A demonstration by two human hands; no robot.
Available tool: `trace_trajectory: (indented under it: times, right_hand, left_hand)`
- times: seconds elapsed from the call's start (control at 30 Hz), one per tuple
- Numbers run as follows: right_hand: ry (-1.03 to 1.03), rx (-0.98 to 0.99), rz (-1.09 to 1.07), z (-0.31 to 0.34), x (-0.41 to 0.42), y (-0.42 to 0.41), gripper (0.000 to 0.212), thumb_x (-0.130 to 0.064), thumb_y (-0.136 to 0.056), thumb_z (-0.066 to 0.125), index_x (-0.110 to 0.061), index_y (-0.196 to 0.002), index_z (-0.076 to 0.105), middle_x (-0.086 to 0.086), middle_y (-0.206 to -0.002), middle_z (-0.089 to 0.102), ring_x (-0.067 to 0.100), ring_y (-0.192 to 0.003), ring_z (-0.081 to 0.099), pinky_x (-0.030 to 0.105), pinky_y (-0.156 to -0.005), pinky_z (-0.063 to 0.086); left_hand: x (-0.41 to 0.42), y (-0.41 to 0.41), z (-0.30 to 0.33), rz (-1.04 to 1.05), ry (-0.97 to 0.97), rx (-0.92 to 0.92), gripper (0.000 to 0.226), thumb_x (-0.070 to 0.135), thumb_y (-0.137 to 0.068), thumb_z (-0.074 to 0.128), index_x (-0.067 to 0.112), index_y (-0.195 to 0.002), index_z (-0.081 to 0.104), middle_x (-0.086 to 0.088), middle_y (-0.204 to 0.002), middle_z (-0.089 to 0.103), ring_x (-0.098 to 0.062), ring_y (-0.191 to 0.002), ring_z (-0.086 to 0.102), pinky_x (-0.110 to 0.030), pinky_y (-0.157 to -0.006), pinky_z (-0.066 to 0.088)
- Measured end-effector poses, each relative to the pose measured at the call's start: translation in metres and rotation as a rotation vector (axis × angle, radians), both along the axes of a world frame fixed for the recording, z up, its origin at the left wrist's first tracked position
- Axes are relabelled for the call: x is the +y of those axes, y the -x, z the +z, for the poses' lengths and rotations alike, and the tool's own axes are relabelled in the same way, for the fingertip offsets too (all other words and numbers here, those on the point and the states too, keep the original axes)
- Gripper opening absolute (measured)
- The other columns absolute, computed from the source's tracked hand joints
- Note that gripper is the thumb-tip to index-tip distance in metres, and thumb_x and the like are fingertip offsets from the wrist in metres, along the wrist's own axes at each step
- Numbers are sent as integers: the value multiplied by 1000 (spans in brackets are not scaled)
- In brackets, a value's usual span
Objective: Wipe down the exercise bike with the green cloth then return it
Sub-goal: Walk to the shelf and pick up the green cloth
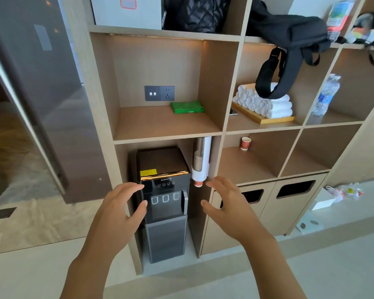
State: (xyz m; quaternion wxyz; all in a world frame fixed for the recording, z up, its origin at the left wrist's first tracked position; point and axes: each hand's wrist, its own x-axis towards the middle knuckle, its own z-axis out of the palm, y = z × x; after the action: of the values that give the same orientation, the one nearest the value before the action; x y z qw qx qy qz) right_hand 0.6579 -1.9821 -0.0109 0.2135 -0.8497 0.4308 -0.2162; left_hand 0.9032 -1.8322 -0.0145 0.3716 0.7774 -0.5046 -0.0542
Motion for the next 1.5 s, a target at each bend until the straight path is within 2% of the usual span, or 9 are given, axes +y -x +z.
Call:
trace_trajectory:
  times: [0.23, 0.37, 0.5, 0.57, 0.83, 1.07, 1.23, 1.43, 1.5]
  right_hand:
    - [-27, -39, 57, -2, -67, -44, 56, -51, -100, 62, -40, -152, 46, -21, -161, 33, 8, -145, 38, 28, -114, 37]
    - [-3, -94, 117, -3, -124, -70, 55, -50, -100, 63, -38, -152, 47, -23, -159, 35, 6, -142, 43, 24, -113, 42]
    - [2, -113, 173, 4, -189, -95, 56, -47, -101, 63, -38, -154, 45, -24, -158, 35, -9, -134, 29, 7, -105, 25]
    - [-7, -158, 214, 10, -221, -108, 53, -45, -102, 63, -37, -151, 48, -24, -152, 39, -10, -130, 32, 3, -103, 26]
    - [-43, -219, 316, 10, -334, -157, 53, -44, -100, 65, -34, -150, 53, -17, -155, 37, 13, -141, 44, 37, -116, 44]
    - [8, -171, 317, 10, -406, -187, 56, -40, -99, 66, -31, -152, 51, -13, -158, 37, 17, -147, 37, 45, -121, 38]
    - [59, -188, 277, 35, -450, -211, 57, -37, -101, 65, -23, -155, 50, -6, -163, 35, 15, -151, 33, 35, -124, 31]
    - [122, -193, 152, 57, -492, -244, 53, -32, -99, 68, -12, -147, 59, 4, -152, 48, 25, -141, 45, 40, -120, 37]
    - [129, -170, 118, 63, -507, -261, 52, -35, -99, 67, -13, -145, 59, 4, -150, 48, 26, -139, 46, 44, -117, 40]
  left_hand:
    - [-60, -33, -6, 57, -4, -9, 41, 36, -98, 64, 34, -139, 59, 14, -143, 57, -11, -132, 52, -40, -112, 45]
    - [-109, -47, -3, 59, 46, -34, 39, 33, -98, 64, 36, -136, 60, 21, -138, 56, -1, -128, 47, -27, -108, 39]
    - [-163, -59, 2, 90, 35, -63, 39, 36, -98, 64, 39, -136, 59, 27, -136, 52, 3, -127, 45, -23, -106, 36]
    - [-189, -66, 9, 121, 25, -81, 38, 38, -98, 64, 40, -136, 58, 31, -133, 49, 5, -125, 43, -23, -106, 37]
    - [-262, -88, 26, 233, -3, -108, 37, 40, -95, 66, 41, -132, 62, 19, -138, 56, -7, -131, 51, -28, -106, 42]
    - [-318, -104, 38, 186, -37, -162, 43, 51, -95, 60, 45, -137, 58, 22, -146, 49, -1, -136, 44, -31, -107, 45]
    - [-375, -124, 61, 74, -6, -235, 44, 50, -96, 58, 47, -140, 54, 23, -148, 46, -2, -141, 40, -33, -113, 41]
    - [-428, -142, 84, -100, 47, -323, 43, 43, -99, 60, 44, -142, 55, 28, -142, 44, 9, -131, 35, -27, -110, 36]
    - [-447, -155, 89, -140, 63, -340, 44, 43, -99, 61, 42, -143, 55, 23, -145, 46, 4, -133, 39, -29, -110, 37]
